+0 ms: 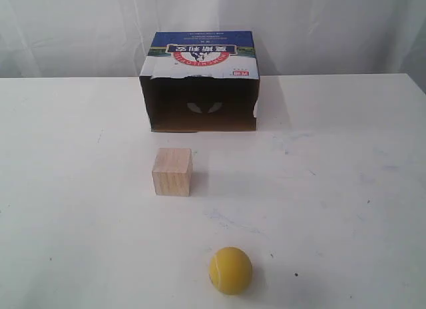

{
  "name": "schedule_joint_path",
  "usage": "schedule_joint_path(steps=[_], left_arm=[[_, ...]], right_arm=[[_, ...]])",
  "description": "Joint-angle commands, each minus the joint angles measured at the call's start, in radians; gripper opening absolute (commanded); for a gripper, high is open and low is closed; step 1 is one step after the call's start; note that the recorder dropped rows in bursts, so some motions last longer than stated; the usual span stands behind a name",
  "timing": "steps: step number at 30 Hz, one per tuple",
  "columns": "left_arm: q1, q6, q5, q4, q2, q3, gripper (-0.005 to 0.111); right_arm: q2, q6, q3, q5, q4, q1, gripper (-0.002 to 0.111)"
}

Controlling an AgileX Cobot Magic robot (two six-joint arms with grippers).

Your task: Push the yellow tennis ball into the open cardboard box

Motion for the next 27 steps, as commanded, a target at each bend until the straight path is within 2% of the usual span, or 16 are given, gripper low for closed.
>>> schedule_joint_path(steps=[1, 13, 15, 23, 27], left_arm=[[-0.003, -0.005, -0.041, -0.034, -0.005, 0.003, 0.000], [-0.003, 0.014, -0.071, -0.024, -0.005, 0.003, 0.000], [-0.003, 0.022, -0.080, -0.024, -0.005, 0.003, 0.000], [-0.003, 0.021, -0.079, -0.024, -0.005, 0.003, 0.000], [-0.003, 0.021, -0.079, -0.024, -0.005, 0.003, 0.000]], right_arm=[[-0.007, -0.004, 0.001, -0.005, -0.007, -0.011, 0.000], [-0.007, -0.045, 0.001, -0.005, -0.039, -0.011, 0.000], [-0.007, -0.064, 0.001, -0.056, -0.069, -0.011, 0.000], [-0.007, -0.016, 0.001, -0.616, -0.009, -0.009, 0.000], [-0.007, 0.318, 0.001, -1.028, -0.003, -0.009, 0.000]])
